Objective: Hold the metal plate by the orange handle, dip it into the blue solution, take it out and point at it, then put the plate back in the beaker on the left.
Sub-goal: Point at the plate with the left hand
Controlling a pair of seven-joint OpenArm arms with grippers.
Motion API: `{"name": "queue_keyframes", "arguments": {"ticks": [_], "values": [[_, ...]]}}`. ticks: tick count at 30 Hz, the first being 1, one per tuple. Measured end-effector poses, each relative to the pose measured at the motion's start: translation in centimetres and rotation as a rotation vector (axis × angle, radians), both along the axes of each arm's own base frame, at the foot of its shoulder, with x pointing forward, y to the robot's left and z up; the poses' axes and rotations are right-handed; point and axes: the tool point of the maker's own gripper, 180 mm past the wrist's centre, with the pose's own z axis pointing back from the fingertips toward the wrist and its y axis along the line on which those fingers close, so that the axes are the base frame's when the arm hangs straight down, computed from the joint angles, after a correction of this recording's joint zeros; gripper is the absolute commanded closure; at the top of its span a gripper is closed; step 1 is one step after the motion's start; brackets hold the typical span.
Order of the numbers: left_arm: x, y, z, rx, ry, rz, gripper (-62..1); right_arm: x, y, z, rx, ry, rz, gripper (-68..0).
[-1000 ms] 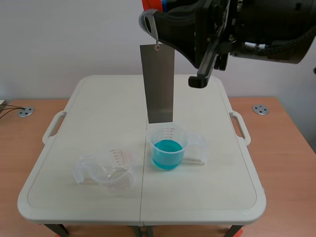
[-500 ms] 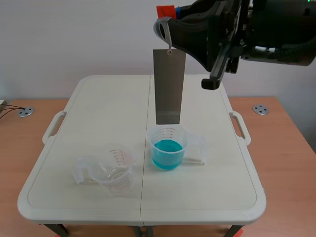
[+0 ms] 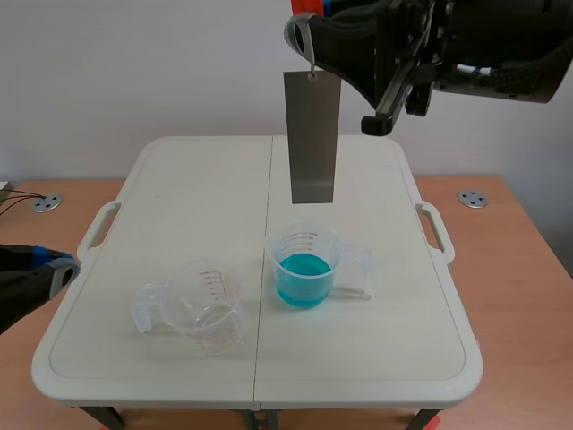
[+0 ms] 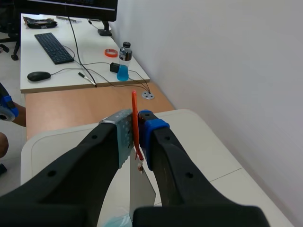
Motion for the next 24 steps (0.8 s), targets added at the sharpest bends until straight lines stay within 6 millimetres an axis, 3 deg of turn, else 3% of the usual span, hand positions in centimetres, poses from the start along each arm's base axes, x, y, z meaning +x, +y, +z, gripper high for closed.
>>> {"name": "queue_keyframes", "arguments": {"ticks": [13, 24], "values": [[2.8, -6.4, 0.7, -0.051, -0.050, -0.157, -2.8, 0.3, -0.1, -0.3, 0.005, 0.014, -0.008, -1.3], [5.7, -10.0, -2.8, 0.019, -0.049, -0.194, -2.8, 0.3, -0.1, -0.5, -0.002, 0.017, -0.009, -1.3]]}}
